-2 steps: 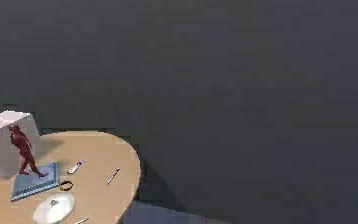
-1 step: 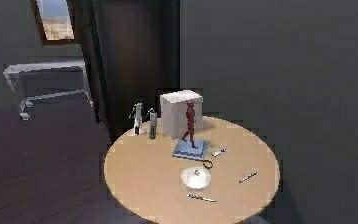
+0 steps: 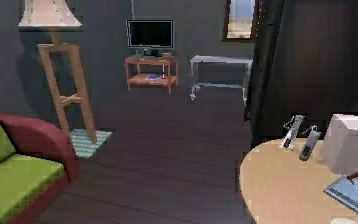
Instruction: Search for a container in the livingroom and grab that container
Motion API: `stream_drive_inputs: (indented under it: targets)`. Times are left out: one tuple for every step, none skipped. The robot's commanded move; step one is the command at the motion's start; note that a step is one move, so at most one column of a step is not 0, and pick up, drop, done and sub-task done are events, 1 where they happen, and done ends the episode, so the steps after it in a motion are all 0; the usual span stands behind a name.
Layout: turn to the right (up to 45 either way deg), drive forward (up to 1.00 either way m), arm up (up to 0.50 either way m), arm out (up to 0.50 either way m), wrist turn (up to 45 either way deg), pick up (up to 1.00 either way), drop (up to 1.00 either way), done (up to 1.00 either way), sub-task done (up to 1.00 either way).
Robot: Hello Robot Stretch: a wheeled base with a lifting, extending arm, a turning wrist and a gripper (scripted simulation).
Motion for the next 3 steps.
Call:
stream_drive_inputs:
  targets:
    - [-33.0,0.00,0.00,0.00,0.0,0.00,0.00,0.00,0.00]
    - [0.0,0.00,0.50,0.00,0.0,0.00,0.00,0.00,0.00]
    - [0.0,0.00,0.30,0.00,0.0,0.00,0.00,0.00,0.00]
